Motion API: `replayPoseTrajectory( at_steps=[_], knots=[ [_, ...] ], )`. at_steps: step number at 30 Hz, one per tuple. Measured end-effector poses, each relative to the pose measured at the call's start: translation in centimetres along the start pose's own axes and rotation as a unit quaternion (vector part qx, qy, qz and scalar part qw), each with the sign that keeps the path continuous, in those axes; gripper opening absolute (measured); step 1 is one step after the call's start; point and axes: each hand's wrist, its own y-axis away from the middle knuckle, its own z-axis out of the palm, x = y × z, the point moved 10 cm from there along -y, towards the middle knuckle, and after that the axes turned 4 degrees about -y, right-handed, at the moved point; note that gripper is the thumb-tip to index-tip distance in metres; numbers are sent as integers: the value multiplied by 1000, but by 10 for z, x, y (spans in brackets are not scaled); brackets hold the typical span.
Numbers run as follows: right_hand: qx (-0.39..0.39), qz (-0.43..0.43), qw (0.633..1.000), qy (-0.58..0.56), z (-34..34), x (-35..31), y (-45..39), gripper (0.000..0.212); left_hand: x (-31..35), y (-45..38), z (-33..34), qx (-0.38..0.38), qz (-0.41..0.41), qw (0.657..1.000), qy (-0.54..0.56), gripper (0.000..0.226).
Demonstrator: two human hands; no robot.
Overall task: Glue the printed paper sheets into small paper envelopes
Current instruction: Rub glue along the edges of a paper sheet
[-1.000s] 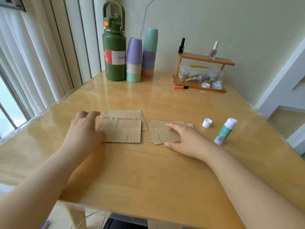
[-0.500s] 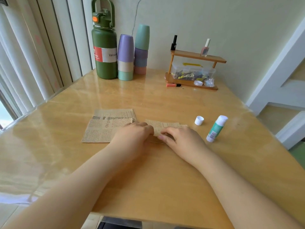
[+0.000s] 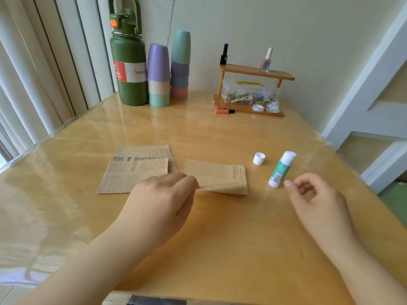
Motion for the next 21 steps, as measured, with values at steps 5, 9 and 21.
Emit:
replayPoseTrajectory(
  at_steps=[5,9,21],
  knots=[
    [-67,180,978,-82,19,65,-24,68,40,24,19,-77,108,991,-10,9],
    [-142,196,958,-151,55,78,-34,77,46,41,42,-155,131,979,26,16],
    [-170,70,967,-176,44,23,-31,12,41,50,35,-216,83,963,137,12]
  ],
)
